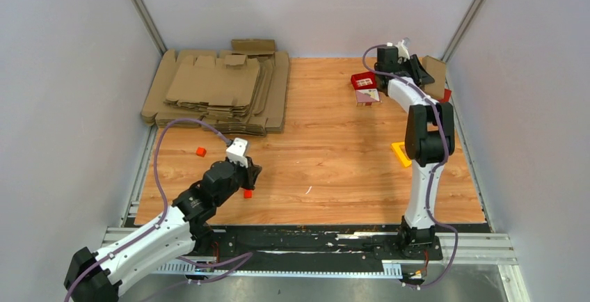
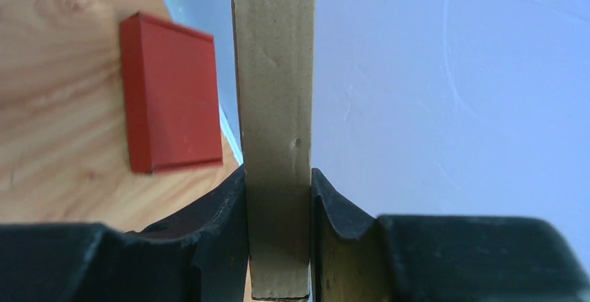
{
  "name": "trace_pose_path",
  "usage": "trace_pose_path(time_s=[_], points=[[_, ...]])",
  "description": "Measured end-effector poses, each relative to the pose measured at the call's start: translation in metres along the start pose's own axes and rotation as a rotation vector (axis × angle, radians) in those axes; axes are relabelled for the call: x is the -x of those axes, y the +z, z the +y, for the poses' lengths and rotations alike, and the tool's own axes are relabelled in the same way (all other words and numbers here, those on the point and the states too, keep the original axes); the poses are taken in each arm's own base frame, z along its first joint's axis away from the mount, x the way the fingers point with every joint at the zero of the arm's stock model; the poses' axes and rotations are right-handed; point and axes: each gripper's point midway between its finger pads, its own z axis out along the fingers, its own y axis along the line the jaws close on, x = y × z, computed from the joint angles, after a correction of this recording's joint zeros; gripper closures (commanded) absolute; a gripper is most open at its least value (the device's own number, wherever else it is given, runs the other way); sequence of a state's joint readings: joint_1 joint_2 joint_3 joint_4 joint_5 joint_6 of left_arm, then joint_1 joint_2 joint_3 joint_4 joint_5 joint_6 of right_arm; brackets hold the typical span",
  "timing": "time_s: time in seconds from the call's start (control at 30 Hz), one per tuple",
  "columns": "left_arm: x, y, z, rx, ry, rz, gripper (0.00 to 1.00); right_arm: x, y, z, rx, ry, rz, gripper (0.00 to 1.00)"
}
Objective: Fold the paper box
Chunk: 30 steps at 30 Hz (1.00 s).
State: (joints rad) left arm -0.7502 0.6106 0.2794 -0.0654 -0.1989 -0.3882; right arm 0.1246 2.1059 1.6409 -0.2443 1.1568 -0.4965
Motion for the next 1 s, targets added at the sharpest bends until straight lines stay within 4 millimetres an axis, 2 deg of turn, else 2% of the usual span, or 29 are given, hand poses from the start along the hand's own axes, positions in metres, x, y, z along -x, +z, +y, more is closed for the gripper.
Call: trace_pose_path(time_s=[0.07, 0.2, 0.27, 0.37, 0.47, 0.53, 0.57, 0.6, 0.63, 0.7, 0.8, 0.9, 1.0], points=[[0.001, 0.0, -0.001, -0.006, -0.001, -0.002, 0.82, 0.007, 0.016, 0.002, -0.044, 0.014, 0.016, 0.87], [0.002, 0.0, -0.002, -0.009, -0.004, -0.007, 0.82, 0.004, 0.04, 0.015, -0.079, -0.016, 0.052, 0.82], [0.002, 0.001, -0.002, -0.009, -0.004, -0.009, 0.82, 0.0, 0.052, 0.025, -0.083, -0.04, 0.071, 0.69], [0.0, 0.002, -0.002, -0.007, -0.002, 0.001, 0.81, -0.011, 0.07, 0.044, -0.084, -0.077, 0.103, 0.66], [-0.002, 0.004, -0.001, -0.003, 0.0, 0.01, 0.81, -0.034, 0.092, 0.061, -0.062, -0.113, 0.156, 0.64], [-0.003, 0.004, -0.001, -0.002, 0.0, 0.013, 0.81, -0.053, 0.104, 0.065, -0.043, -0.135, 0.199, 0.07], [-0.003, 0.004, -0.001, -0.003, 0.0, 0.012, 0.81, -0.06, 0.109, 0.063, -0.044, -0.13, 0.218, 0.01], [-0.002, 0.005, -0.002, -0.004, 0.0, 0.011, 0.81, -0.064, 0.11, 0.055, -0.073, -0.136, 0.24, 0.0], [-0.002, 0.005, -0.002, -0.004, 0.0, 0.011, 0.81, -0.059, 0.109, 0.041, -0.091, -0.116, 0.245, 0.0], [-0.002, 0.006, -0.002, -0.006, -0.001, 0.009, 0.81, -0.049, 0.112, 0.033, -0.051, -0.012, 0.22, 0.0], [-0.003, 0.007, -0.003, -0.007, 0.001, 0.014, 0.8, -0.037, 0.103, 0.042, 0.078, 0.083, 0.186, 0.0], [-0.003, 0.007, -0.003, -0.009, 0.002, 0.016, 0.78, -0.019, 0.076, 0.066, 0.296, 0.157, 0.138, 0.0], [-0.003, 0.007, -0.003, -0.012, 0.003, 0.015, 0.74, 0.004, 0.032, 0.08, 0.548, 0.262, 0.06, 0.0]])
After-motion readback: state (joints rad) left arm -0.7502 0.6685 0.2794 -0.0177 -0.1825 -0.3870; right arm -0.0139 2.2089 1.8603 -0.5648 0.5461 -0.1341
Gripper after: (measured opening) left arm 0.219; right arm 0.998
